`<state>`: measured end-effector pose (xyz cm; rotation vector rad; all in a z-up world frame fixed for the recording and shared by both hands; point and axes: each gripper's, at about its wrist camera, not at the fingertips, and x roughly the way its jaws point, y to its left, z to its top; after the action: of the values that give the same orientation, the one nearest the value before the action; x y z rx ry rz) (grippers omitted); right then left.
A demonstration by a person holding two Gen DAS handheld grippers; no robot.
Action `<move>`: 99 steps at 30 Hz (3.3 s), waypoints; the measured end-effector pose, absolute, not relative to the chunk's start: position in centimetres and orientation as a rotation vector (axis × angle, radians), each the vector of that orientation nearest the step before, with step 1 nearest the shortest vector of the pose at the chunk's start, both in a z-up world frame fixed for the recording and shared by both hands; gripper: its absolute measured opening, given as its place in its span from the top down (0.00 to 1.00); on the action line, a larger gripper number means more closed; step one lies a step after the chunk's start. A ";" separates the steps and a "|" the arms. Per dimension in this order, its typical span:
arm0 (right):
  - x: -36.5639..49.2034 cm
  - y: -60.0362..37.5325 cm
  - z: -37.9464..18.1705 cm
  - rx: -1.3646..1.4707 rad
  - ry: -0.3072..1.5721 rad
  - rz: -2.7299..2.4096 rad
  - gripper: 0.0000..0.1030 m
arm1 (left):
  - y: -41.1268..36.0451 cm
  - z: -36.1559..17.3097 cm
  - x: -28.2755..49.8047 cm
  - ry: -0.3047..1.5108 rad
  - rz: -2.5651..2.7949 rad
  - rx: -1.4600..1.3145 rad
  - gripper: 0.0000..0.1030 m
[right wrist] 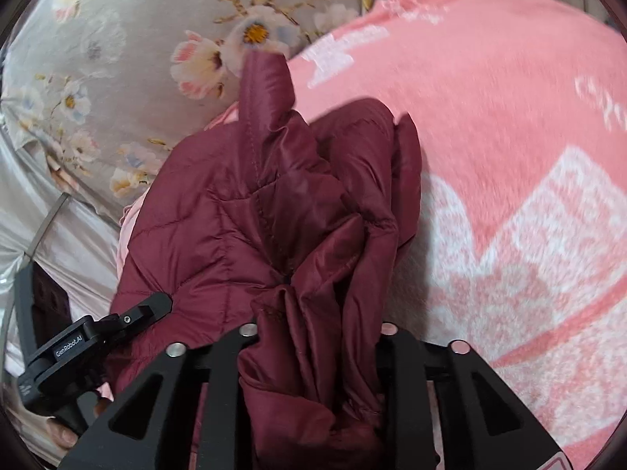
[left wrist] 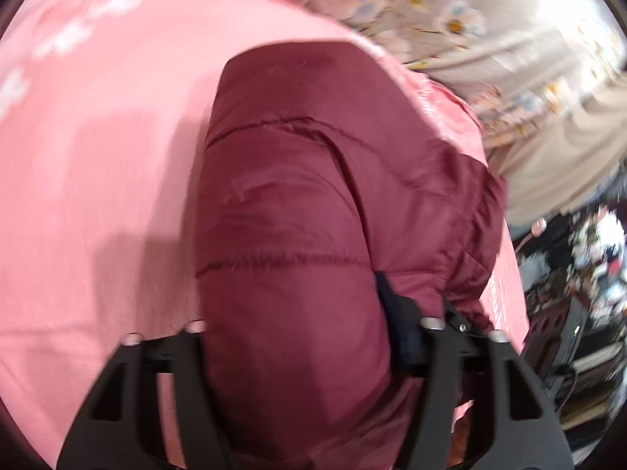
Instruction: Fold large clothes
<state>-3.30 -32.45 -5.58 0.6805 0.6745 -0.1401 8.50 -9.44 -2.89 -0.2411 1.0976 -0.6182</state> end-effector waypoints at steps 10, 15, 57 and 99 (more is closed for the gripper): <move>-4.8 -25.8 6.0 0.353 0.438 -0.158 0.83 | -7.9 8.3 3.6 0.769 -0.635 -0.056 0.66; -5.6 -23.7 9.8 0.282 0.316 -0.139 0.83 | -6.6 12.9 2.1 0.622 -0.620 -0.019 0.66; 10.3 -16.6 7.4 0.063 0.310 -0.090 0.83 | 1.1 11.0 15.2 0.469 -0.490 0.033 0.64; 16.1 -20.3 -4.7 0.160 0.663 -0.166 0.53 | -1.2 -4.8 21.9 0.700 -0.449 0.017 0.43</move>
<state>16.15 -20.31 -4.69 0.1599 0.6627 -0.1656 21.86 -1.23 -4.84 0.0166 0.6996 -0.4487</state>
